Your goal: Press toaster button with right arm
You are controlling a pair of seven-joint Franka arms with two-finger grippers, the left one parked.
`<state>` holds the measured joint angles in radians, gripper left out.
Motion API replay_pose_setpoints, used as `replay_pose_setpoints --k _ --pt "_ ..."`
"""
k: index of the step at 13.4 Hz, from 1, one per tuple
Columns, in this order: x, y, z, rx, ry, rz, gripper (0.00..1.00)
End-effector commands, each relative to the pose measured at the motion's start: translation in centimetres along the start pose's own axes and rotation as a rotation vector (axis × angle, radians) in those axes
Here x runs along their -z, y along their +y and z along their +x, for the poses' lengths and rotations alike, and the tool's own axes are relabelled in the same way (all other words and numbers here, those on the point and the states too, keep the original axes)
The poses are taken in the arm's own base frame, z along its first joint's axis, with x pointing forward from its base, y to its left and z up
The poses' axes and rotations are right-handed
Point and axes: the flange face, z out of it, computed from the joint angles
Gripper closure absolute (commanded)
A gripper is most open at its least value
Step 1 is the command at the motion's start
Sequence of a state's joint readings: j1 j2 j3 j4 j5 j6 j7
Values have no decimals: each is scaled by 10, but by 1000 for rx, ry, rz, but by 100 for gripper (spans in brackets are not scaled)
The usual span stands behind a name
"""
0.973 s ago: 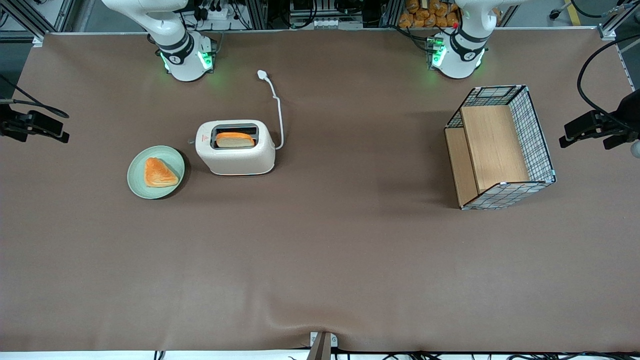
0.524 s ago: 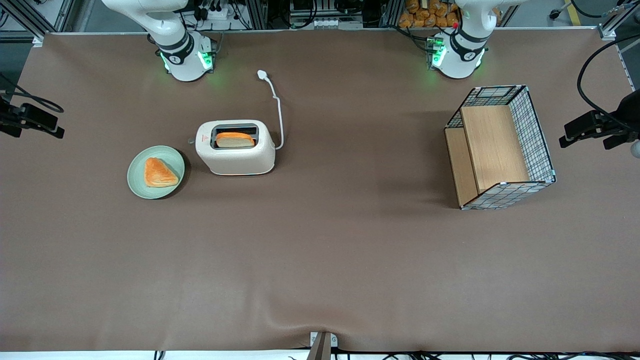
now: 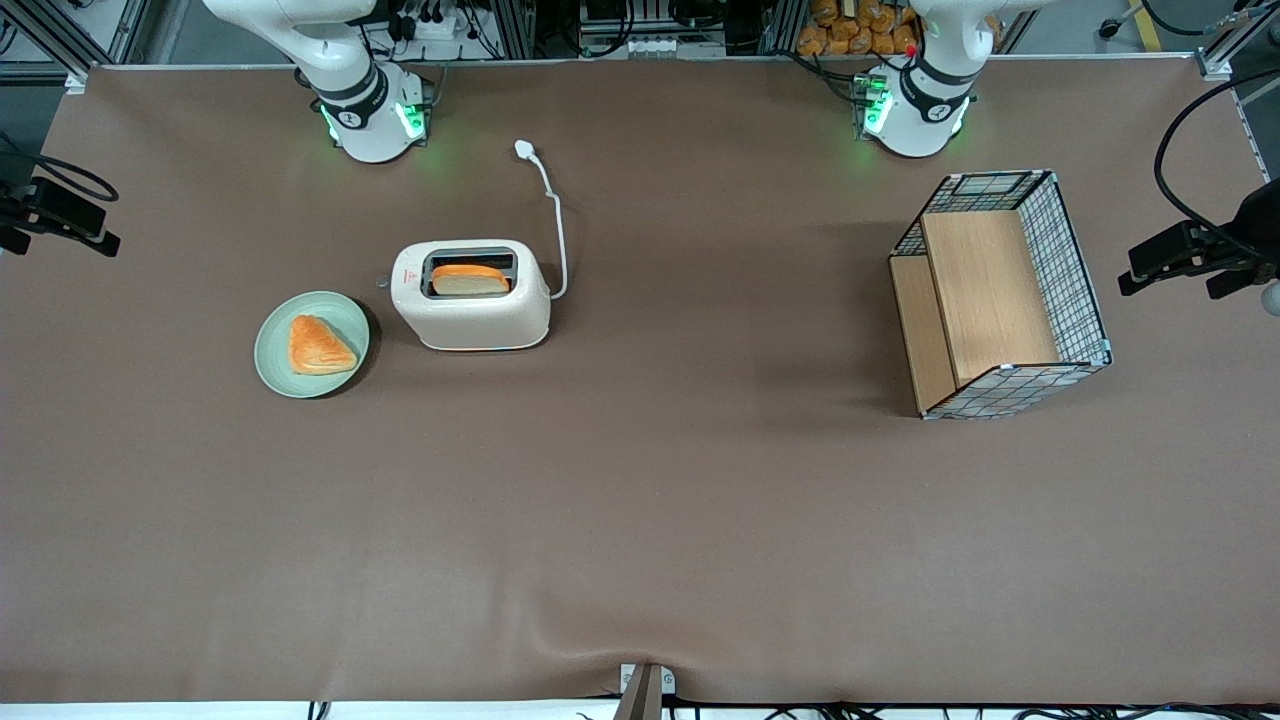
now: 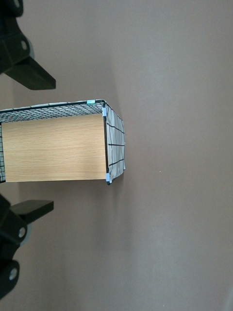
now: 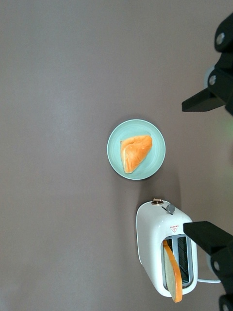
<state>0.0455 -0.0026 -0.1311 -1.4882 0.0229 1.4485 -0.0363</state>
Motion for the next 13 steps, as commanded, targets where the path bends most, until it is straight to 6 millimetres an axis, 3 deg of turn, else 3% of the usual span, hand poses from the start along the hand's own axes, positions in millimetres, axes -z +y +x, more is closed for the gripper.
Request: replay_pose_setpoints --k 1,13 --pt "0 3 0 -20 -9 -5 0" --pt "-5 4 3 -22 -12 -7 0"
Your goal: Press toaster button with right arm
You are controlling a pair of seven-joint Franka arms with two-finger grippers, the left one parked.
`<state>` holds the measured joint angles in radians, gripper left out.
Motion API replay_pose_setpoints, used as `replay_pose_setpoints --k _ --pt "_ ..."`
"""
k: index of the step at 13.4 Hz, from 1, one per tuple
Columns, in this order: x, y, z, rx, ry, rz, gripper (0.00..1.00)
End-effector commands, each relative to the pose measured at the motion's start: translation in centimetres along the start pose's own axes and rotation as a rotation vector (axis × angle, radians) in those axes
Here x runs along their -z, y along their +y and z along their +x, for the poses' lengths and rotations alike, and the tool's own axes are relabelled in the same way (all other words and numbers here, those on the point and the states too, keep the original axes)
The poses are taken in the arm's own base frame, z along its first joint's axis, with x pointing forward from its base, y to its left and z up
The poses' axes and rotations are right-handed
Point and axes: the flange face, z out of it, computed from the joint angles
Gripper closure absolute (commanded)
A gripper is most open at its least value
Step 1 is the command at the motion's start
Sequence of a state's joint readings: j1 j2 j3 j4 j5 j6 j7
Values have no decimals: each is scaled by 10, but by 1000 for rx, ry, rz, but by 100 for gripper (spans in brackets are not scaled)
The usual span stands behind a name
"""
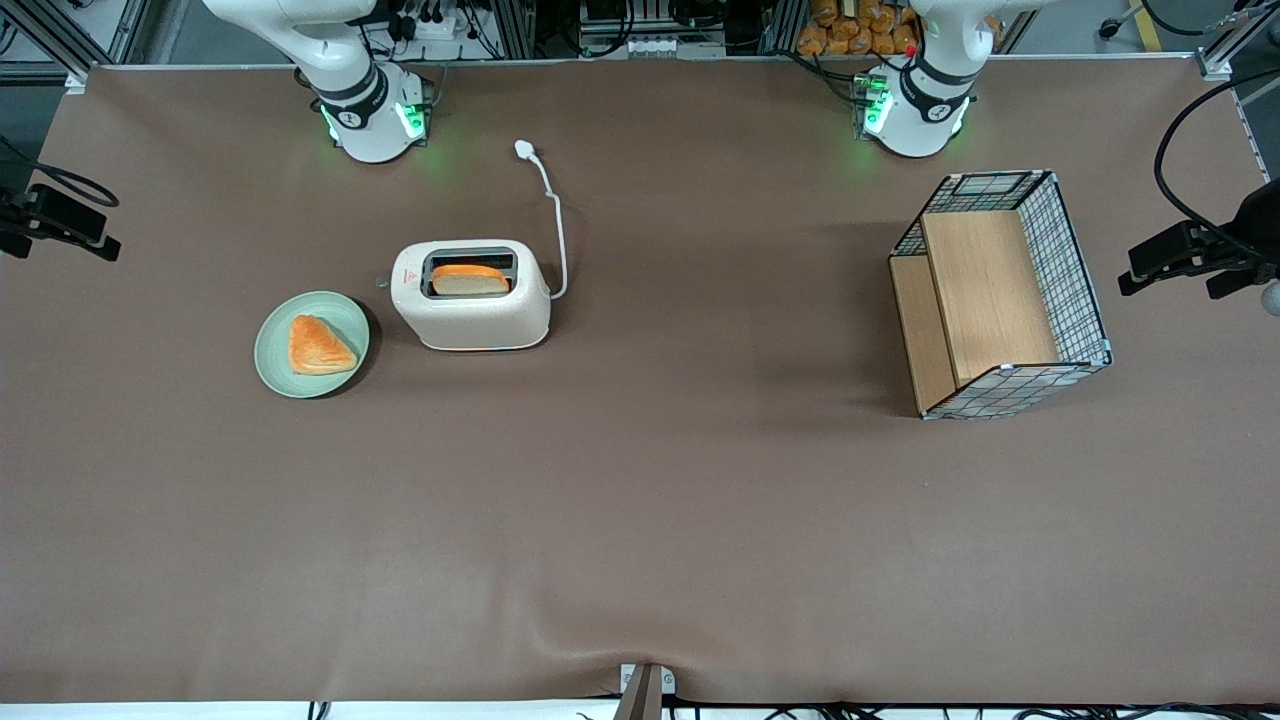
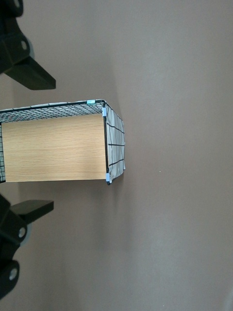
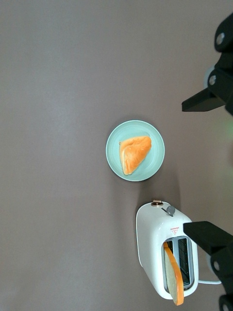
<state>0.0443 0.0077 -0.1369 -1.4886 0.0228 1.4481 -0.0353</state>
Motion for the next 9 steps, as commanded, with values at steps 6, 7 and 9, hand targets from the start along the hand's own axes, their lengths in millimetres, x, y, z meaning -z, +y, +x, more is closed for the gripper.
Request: replay_pose_setpoints --k 6,7,9 --pt "1 0 0 -12 -1 -14 0" --pt "1 0 0 -12 -1 -14 0" --pt "1 0 0 -12 -1 -14 0"
